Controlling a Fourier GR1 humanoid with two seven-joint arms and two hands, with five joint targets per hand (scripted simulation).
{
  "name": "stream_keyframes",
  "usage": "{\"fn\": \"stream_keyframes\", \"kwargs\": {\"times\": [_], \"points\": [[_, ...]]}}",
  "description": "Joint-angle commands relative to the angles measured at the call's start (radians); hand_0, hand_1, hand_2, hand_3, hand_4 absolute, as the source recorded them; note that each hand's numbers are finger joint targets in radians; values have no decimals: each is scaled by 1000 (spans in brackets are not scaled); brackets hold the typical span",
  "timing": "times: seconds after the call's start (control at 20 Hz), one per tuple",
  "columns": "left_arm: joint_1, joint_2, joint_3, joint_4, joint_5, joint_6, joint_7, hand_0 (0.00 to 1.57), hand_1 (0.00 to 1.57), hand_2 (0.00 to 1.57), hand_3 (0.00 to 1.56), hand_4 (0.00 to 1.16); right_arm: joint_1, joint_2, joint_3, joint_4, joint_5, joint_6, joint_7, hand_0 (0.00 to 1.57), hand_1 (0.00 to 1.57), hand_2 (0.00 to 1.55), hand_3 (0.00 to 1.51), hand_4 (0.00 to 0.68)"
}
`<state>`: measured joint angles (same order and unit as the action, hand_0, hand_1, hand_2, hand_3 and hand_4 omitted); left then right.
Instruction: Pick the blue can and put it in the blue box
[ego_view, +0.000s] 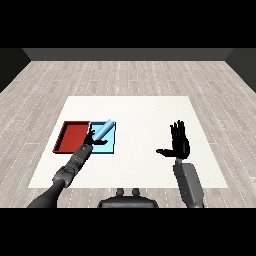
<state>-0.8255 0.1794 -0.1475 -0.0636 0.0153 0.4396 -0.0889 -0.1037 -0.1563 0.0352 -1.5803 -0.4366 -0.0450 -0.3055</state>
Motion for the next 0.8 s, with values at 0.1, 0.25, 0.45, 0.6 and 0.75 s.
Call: {"fn": "stream_keyframes", "kwargs": {"times": [0.1, 0.25, 0.45, 0.6, 0.75], "points": [[45, 33, 116, -110, 99, 218, -172, 0, 0, 0, 0, 0, 5, -18, -21, -21, -36, 42, 8, 0, 0, 0, 0, 0], [87, 14, 150, -230, 125, 224, -368, 0, 0, 0, 0, 0, -20, 6, -9, 4, -19, 23, -1, 0, 0, 0, 0, 0], [147, 12, 160, -413, 160, 44, -553, 0, 0, 0, 0, 0, 27, -12, -22, -29, -42, 44, 15, 0, 0, 0, 0, 0], [191, -42, 134, -542, 168, -23, -647, 0, 0, 0, 0, 0, 12, -29, -2, -18, 5, 25, 33, 0, 0, 0, 0, 0], [331, -65, 97, -708, 183, -76, -696, 0, 0, 0, 0, 0, 34, -45, -10, -32, 0, 40, 40, 0, 0, 0, 0, 0]]}}
